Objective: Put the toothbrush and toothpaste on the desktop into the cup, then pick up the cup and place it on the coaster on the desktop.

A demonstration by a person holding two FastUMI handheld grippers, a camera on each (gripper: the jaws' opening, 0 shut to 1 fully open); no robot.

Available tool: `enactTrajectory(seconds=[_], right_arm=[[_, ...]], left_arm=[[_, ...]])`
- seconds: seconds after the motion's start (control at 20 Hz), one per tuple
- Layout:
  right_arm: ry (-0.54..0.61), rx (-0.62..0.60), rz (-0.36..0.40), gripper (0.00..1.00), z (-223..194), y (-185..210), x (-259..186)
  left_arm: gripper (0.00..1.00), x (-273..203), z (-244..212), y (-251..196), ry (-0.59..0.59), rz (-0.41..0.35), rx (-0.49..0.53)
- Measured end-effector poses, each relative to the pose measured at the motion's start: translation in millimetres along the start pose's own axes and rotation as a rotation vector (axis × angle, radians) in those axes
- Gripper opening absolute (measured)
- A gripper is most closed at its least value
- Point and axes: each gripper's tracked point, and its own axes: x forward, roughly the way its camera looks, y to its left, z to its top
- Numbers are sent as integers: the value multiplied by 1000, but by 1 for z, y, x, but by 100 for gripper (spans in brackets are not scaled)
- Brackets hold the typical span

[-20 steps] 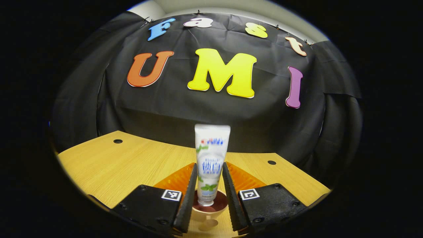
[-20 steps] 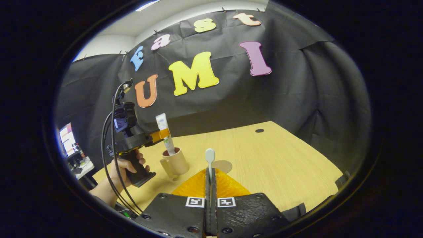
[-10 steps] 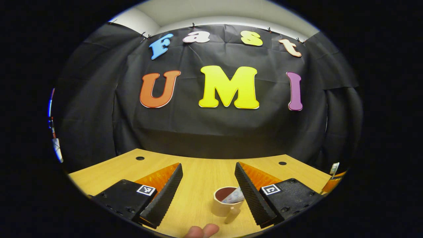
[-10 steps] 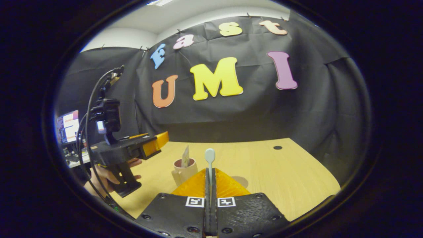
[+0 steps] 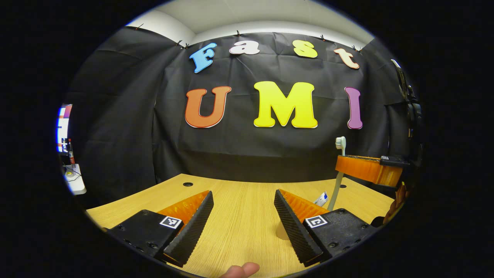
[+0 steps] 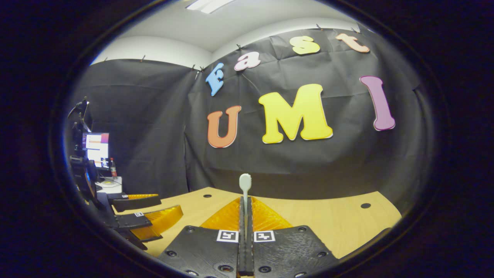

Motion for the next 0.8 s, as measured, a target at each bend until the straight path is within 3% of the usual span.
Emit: enactTrajectory(seconds=[0.2, 0.6, 0.7, 0.75, 0.8], right_arm=[[-46, -6, -14, 0, 2, 0, 35], [5, 31, -33, 0, -32, -6, 66], [24, 36, -9, 0, -43, -2, 70], [44, 39, 19, 8, -46, 3, 67], [69, 30, 45, 41, -54, 6, 64]], left_arm=[[100, 2, -8, 9, 22, 6, -5], [100, 6, -21, 20, 50, 23, 4], [100, 7, -21, 20, 47, 23, 9], [100, 5, -19, 20, 45, 24, 13], [100, 6, -17, 21, 41, 24, 17]])
